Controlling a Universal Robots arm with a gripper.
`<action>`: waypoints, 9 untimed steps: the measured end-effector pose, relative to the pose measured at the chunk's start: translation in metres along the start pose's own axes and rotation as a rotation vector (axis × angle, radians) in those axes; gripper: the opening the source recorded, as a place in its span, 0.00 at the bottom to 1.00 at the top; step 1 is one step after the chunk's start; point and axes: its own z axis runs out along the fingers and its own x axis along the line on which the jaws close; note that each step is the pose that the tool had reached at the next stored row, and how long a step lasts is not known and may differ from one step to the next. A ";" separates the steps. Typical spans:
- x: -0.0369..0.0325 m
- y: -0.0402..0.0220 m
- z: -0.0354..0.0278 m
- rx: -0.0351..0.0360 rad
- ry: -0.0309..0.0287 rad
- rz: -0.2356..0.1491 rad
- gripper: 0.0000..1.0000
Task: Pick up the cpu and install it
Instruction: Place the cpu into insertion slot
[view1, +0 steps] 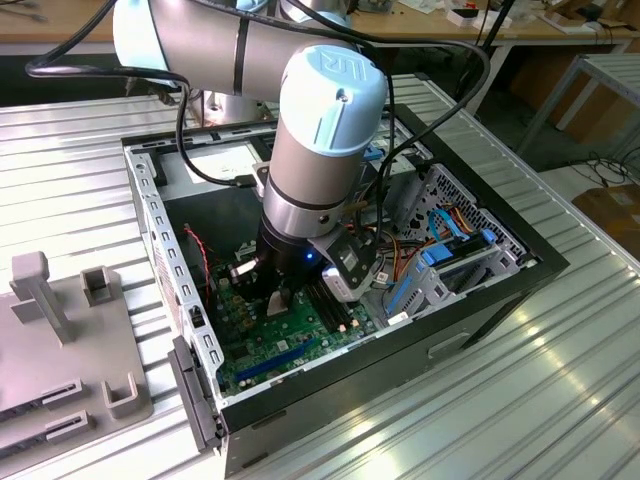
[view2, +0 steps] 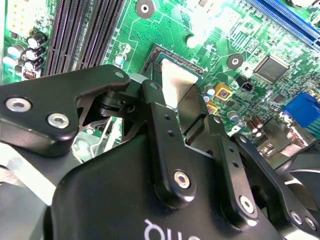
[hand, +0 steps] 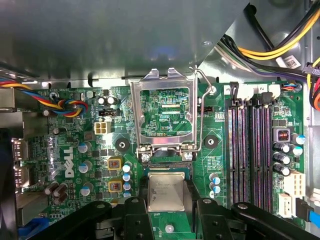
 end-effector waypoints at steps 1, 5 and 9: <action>0.0000 0.0000 0.0000 0.0000 0.0000 -0.001 0.39; 0.0000 0.0000 0.0000 0.0003 0.0003 -0.013 0.39; 0.0000 0.0000 0.0000 0.0011 0.0008 -0.035 0.39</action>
